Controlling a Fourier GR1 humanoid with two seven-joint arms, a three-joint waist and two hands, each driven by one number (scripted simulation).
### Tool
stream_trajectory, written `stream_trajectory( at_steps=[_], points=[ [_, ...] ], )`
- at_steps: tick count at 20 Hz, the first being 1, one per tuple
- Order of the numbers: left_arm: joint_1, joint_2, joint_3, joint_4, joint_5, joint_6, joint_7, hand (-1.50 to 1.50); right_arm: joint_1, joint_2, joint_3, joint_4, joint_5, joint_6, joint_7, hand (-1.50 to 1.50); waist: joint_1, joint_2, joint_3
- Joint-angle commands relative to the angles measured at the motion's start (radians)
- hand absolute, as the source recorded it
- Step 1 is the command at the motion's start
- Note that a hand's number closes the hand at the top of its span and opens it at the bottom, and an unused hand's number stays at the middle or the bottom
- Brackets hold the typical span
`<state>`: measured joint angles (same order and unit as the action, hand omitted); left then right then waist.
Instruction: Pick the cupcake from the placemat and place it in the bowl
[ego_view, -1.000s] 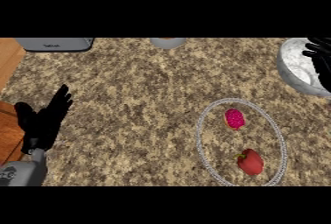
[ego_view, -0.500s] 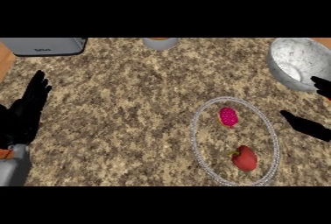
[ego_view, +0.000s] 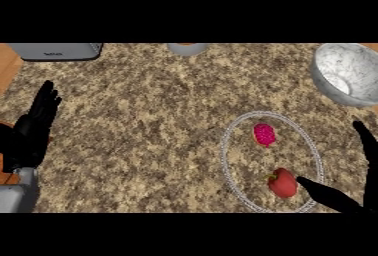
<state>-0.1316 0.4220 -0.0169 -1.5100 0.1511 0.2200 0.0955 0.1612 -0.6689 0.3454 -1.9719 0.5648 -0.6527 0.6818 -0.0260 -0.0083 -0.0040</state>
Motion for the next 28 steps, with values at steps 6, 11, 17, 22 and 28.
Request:
stream_trajectory(
  at_steps=[6, 11, 17, 22, 28],
  points=[
    [-0.040, -0.045, -0.016, 0.039, -0.049, -0.009, -0.024, 0.00, -0.300, -0.029, -0.093, -0.136, 0.027, 0.397, 0.395, -1.50, 0.034, 0.010, 0.003],
    [-0.021, -0.019, 0.007, 0.006, -0.017, -0.048, -0.020, 0.00, -0.378, -0.096, -0.066, -0.042, -0.180, 0.613, 0.436, -1.50, 0.057, 0.013, 0.002],
    [-0.033, -0.062, -0.026, -0.001, -0.044, -0.024, 0.003, 0.00, -0.530, -0.066, -0.075, 0.162, -0.363, 0.776, 0.436, -1.50, 0.053, 0.015, 0.003],
    [-0.024, -0.033, 0.004, -0.058, -0.026, -0.048, 0.045, 0.00, -0.644, 0.002, -0.048, 0.328, -0.430, 0.863, 0.423, -1.50, 0.059, 0.012, 0.003],
    [-0.046, -0.038, 0.018, -0.004, -0.050, -0.044, 0.029, 0.00, -0.652, 0.058, 0.022, 0.423, -0.476, 0.946, 0.479, -1.50, 0.045, 0.010, 0.003]
  ],
)
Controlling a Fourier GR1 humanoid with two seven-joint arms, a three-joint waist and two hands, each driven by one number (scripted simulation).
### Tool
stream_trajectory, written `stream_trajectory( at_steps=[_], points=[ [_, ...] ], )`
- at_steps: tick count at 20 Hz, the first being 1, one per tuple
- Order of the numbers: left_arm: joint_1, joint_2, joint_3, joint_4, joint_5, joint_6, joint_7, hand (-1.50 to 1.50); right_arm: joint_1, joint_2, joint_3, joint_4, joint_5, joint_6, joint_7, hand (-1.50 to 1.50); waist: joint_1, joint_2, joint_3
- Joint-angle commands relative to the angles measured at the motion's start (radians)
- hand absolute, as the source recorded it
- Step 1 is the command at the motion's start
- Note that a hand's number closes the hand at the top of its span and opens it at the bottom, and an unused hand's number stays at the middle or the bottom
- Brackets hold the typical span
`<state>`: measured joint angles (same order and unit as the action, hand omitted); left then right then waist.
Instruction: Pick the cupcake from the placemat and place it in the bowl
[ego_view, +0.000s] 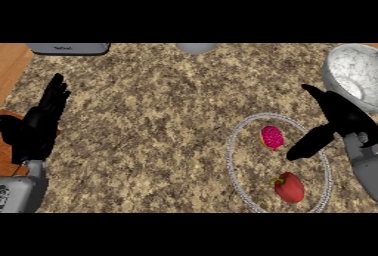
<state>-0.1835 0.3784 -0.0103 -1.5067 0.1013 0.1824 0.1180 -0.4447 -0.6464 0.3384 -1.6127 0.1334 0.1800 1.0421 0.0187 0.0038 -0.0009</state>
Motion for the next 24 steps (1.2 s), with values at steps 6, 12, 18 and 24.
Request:
stream_trajectory(
  at_steps=[6, 12, 18, 24],
  points=[
    [0.052, 0.003, 0.039, 0.006, 0.007, -0.043, -0.056, 0.00, -0.054, 0.083, 0.100, 0.169, 0.052, 0.112, 0.066, -1.50, -0.004, -0.003, 0.000],
    [0.032, -0.016, 0.051, -0.020, -0.014, -0.043, 0.008, 0.00, -0.070, 0.116, 0.080, 0.173, 0.233, 0.077, 0.009, -1.50, -0.013, -0.004, 0.001],
    [0.067, -0.060, 0.052, -0.020, -0.052, -0.038, -0.034, 0.00, -0.011, 0.236, 0.064, 0.316, 0.319, 0.017, -0.106, -1.50, -0.014, -0.003, 0.001],
    [0.126, -0.065, 0.064, -0.141, -0.057, -0.069, 0.036, 0.00, 0.057, 0.250, 0.018, 0.247, 0.363, 0.089, -0.081, -1.50, -0.016, -0.005, 0.001]
  ],
)
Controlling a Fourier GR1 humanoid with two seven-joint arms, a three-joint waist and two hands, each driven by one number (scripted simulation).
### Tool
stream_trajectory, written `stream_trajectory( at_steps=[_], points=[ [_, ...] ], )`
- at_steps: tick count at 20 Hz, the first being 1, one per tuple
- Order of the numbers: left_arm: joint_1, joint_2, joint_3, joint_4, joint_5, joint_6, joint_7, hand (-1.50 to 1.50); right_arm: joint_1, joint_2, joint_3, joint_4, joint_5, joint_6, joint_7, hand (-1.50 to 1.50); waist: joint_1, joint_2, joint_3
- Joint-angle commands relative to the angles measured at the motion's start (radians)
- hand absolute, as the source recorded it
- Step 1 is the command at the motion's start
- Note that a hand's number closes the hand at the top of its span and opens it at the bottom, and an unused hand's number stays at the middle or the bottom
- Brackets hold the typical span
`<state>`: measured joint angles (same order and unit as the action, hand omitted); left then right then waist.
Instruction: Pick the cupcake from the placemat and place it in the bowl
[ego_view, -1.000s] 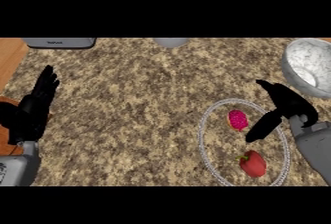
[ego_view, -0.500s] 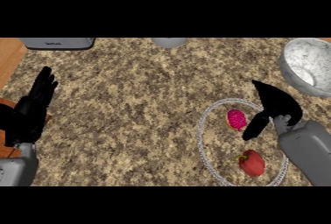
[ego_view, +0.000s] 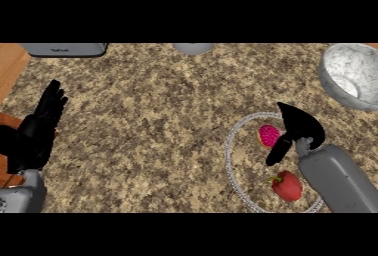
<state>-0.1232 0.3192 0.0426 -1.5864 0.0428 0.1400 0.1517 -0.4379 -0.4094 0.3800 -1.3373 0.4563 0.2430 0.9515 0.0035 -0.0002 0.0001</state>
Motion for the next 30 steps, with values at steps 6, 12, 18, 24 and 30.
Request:
stream_trajectory(
  at_steps=[6, 12, 18, 24, 30],
  points=[
    [0.036, -0.018, 0.039, -0.055, -0.011, -0.054, 0.017, 0.00, 0.066, 0.073, -0.059, -0.001, 0.126, 0.028, -0.022, -1.50, 0.001, -0.001, 0.000],
    [-0.065, -0.043, 0.058, 0.082, -0.054, -0.048, -0.023, 0.00, 0.009, 0.115, -0.125, 0.080, 0.166, 0.068, -0.048, -1.50, -0.004, 0.000, 0.000],
    [-0.036, -0.022, 0.099, 0.082, -0.027, -0.098, -0.045, 0.00, -0.052, 0.182, -0.149, 0.263, 0.189, 0.023, -0.202, 1.50, 0.002, 0.001, 0.000],
    [-0.040, -0.030, 0.101, 0.027, -0.040, -0.104, 0.006, 0.00, -0.092, 0.191, -0.212, 0.438, 0.239, -0.069, -0.365, 1.50, 0.004, 0.002, 0.000],
    [-0.023, -0.022, 0.132, 0.008, -0.031, -0.123, 0.011, 0.00, -0.039, 0.197, -0.204, 0.379, 0.326, -0.158, -0.349, 1.50, 0.002, 0.001, 0.000]
  ],
)
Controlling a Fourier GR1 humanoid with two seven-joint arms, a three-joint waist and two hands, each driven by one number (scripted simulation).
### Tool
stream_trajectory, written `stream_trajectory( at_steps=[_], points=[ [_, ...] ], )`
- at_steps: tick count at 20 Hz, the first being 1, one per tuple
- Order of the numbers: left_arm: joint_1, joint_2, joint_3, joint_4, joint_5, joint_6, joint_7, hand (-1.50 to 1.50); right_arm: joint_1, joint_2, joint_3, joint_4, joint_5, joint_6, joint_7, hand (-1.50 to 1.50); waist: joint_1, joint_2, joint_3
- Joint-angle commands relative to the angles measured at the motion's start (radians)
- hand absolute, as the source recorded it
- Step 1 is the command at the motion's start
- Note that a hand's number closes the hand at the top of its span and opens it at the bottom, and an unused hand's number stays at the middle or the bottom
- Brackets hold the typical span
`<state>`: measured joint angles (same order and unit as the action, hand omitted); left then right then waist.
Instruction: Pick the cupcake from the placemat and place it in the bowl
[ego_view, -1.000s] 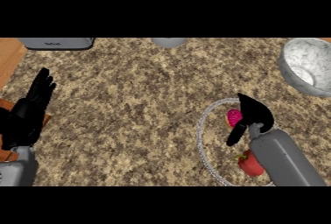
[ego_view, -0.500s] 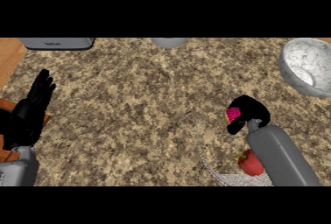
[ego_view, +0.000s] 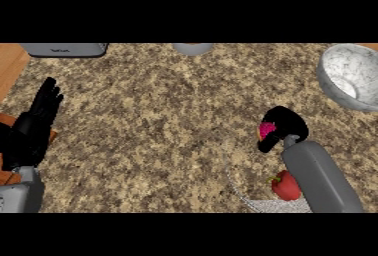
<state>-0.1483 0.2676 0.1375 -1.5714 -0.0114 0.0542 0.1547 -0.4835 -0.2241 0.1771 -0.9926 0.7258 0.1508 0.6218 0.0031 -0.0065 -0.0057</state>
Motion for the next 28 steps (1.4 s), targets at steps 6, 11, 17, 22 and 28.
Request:
stream_trajectory(
  at_steps=[6, 11, 17, 22, 28],
  points=[
    [0.013, -0.039, -0.022, 0.006, -0.036, 0.028, -0.017, 0.00, 0.035, -0.102, 0.108, -0.120, 0.072, 0.032, -0.252, 1.50, -0.002, 0.005, 0.006],
    [0.000, -0.014, 0.002, 0.032, -0.029, 0.014, -0.040, 0.00, 0.043, -0.315, 0.133, -0.237, 0.028, 0.083, -0.665, 1.50, -0.017, 0.004, 0.006],
    [0.035, -0.018, 0.006, 0.007, -0.020, 0.008, -0.025, 0.00, 0.095, -0.415, -0.035, -0.457, -0.003, -0.049, -0.676, 1.50, -0.024, -0.001, 0.006],
    [0.031, -0.024, 0.003, -0.002, -0.019, 0.009, -0.005, 0.00, 0.069, -0.435, -0.238, -0.594, -0.170, -0.009, -0.605, 1.50, -0.023, -0.001, 0.006],
    [0.040, -0.010, 0.023, -0.022, 0.005, -0.032, -0.030, 0.00, 0.034, -0.482, -0.395, -0.491, -0.247, 0.047, -0.639, 1.50, -0.001, 0.006, 0.006]
  ],
)
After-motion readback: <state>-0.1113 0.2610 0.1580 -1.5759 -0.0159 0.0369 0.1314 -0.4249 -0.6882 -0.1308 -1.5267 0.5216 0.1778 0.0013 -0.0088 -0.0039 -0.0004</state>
